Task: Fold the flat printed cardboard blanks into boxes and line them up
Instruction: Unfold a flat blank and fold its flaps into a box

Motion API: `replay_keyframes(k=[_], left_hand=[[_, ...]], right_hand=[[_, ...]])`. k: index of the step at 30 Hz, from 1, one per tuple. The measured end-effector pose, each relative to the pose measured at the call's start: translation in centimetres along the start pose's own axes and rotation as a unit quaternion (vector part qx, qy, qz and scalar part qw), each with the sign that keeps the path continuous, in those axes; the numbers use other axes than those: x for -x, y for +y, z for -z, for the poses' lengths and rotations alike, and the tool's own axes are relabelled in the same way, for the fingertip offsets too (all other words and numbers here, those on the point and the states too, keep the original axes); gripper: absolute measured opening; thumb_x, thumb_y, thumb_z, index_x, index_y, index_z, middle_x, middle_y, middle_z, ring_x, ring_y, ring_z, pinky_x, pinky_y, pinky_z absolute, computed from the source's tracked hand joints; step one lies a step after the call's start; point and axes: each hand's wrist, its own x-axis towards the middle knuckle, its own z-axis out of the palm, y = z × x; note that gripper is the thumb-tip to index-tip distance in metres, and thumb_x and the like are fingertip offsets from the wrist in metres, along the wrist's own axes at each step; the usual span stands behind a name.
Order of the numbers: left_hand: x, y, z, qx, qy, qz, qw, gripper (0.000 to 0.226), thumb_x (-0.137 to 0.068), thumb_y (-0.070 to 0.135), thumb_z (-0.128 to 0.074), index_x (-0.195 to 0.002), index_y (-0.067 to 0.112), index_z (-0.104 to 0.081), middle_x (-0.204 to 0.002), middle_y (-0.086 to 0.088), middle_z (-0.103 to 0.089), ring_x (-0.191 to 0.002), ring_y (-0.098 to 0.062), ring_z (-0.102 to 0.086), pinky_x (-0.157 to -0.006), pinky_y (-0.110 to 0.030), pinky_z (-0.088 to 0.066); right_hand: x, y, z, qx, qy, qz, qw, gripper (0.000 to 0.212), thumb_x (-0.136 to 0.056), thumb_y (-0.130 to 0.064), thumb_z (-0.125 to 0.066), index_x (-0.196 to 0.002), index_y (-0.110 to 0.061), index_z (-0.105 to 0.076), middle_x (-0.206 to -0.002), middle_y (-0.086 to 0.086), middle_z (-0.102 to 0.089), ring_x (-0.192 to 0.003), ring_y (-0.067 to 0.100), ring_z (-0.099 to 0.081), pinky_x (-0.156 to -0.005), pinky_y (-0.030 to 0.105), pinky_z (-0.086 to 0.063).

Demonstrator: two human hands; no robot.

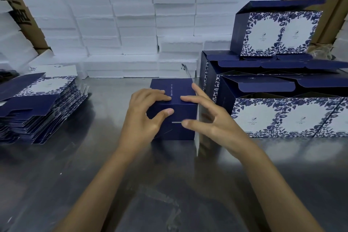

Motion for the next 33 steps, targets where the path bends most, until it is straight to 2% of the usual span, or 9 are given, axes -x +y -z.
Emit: replay_keyframes(k=[2,3,6,9,13,18,23,29,33], left_hand=[[0.1,0.4,0.0,-0.003,-0.002,-0.011,1.000,0.023,-0.083,0.023,-0.080,-0.104,0.027,-0.072,-0.115,0.011,-0.064,-0.120,-0.004,-0.045,-0.100,-0.007,-0.028],[0.1,0.5,0.0,-0.001,-0.006,-0.015,1.000,0.024,-0.082,0.023,-0.081,-0.103,0.030,-0.071,-0.114,0.011,-0.064,-0.119,-0.002,-0.043,-0.099,-0.006,-0.028],[-0.1,0.5,0.5,0.014,-0.025,-0.001,1.000,0.029,-0.081,0.025,-0.082,-0.101,0.039,-0.067,-0.115,0.014,-0.063,-0.120,-0.002,-0.042,-0.098,-0.005,-0.027],[-0.2,0.5,0.5,0.051,-0.029,0.032,0.998,0.029,-0.079,0.025,-0.082,-0.099,0.041,-0.069,-0.118,0.017,-0.062,-0.123,-0.002,-0.043,-0.095,-0.006,-0.032],[0.0,0.7,-0.4,0.119,-0.010,0.079,0.990,0.024,-0.078,0.025,-0.082,-0.096,0.039,-0.073,-0.120,0.020,-0.063,-0.125,0.001,-0.045,-0.095,-0.012,-0.040],[0.2,0.6,-0.9,0.162,0.014,0.098,0.982,0.022,-0.077,0.025,-0.081,-0.093,0.038,-0.074,-0.120,0.018,-0.066,-0.129,-0.004,-0.046,-0.106,-0.026,-0.040],[0.6,1.1,-2.1,0.126,0.068,0.075,0.987,0.020,-0.082,0.020,-0.079,-0.092,0.037,-0.073,-0.115,0.013,-0.069,-0.128,-0.004,-0.046,-0.104,-0.011,-0.033],[-0.4,-0.4,-0.1,0.142,-0.027,0.073,0.987,0.021,-0.081,0.026,-0.077,-0.099,0.037,-0.075,-0.117,0.020,-0.069,-0.131,0.001,-0.045,-0.105,-0.015,-0.037],[0.4,0.3,-1.6,0.123,0.051,0.052,0.990,0.020,-0.086,0.016,-0.076,-0.099,0.031,-0.076,-0.112,0.016,-0.072,-0.129,-0.004,-0.049,-0.104,-0.014,-0.037]], right_hand=[[-0.3,-0.4,-1.1,0.002,0.067,0.032,0.997,0.036,-0.085,-0.018,-0.081,-0.114,-0.037,-0.073,-0.158,-0.025,-0.034,-0.143,-0.014,-0.027,-0.112,0.017,-0.031],[-0.4,-0.5,-1.5,0.003,0.088,0.040,0.995,0.031,-0.085,-0.016,-0.080,-0.110,-0.034,-0.075,-0.157,-0.020,-0.039,-0.144,-0.010,-0.029,-0.110,0.014,-0.032],[-0.7,-0.7,-2.0,0.037,0.115,0.039,0.992,0.028,-0.086,-0.013,-0.079,-0.106,-0.033,-0.076,-0.152,-0.017,-0.047,-0.146,-0.006,-0.029,-0.121,0.027,-0.027],[-0.7,-0.5,-1.9,0.037,0.125,0.040,0.991,0.027,-0.085,-0.012,-0.080,-0.105,-0.030,-0.077,-0.148,-0.017,-0.051,-0.143,-0.008,-0.033,-0.118,0.020,-0.025],[-0.9,-0.1,-2.1,-0.027,0.137,0.029,0.990,0.023,-0.084,-0.009,-0.080,-0.104,-0.021,-0.080,-0.143,-0.015,-0.056,-0.134,-0.010,-0.044,-0.111,0.012,-0.034],[-1.3,0.5,-2.4,-0.025,0.167,0.034,0.985,0.020,-0.086,-0.006,-0.078,-0.101,-0.018,-0.080,-0.136,-0.012,-0.061,-0.129,-0.004,-0.051,-0.111,0.023,-0.038],[-1.8,0.8,-3.3,-0.046,0.210,0.046,0.976,0.014,-0.084,0.000,-0.076,-0.092,-0.012,-0.079,-0.123,-0.006,-0.067,-0.119,-0.002,-0.058,-0.108,0.029,-0.044],[-1.6,1.1,-2.0,-0.039,0.166,0.035,0.985,0.023,-0.086,-0.005,-0.077,-0.102,-0.021,-0.079,-0.129,-0.013,-0.065,-0.124,-0.003,-0.055,-0.109,0.031,-0.042],[-1.8,1.1,-2.6,0.000,0.207,0.064,0.976,0.017,-0.087,0.001,-0.074,-0.098,-0.011,-0.078,-0.124,-0.003,-0.068,-0.119,0.000,-0.059,-0.104,0.020,-0.041]])
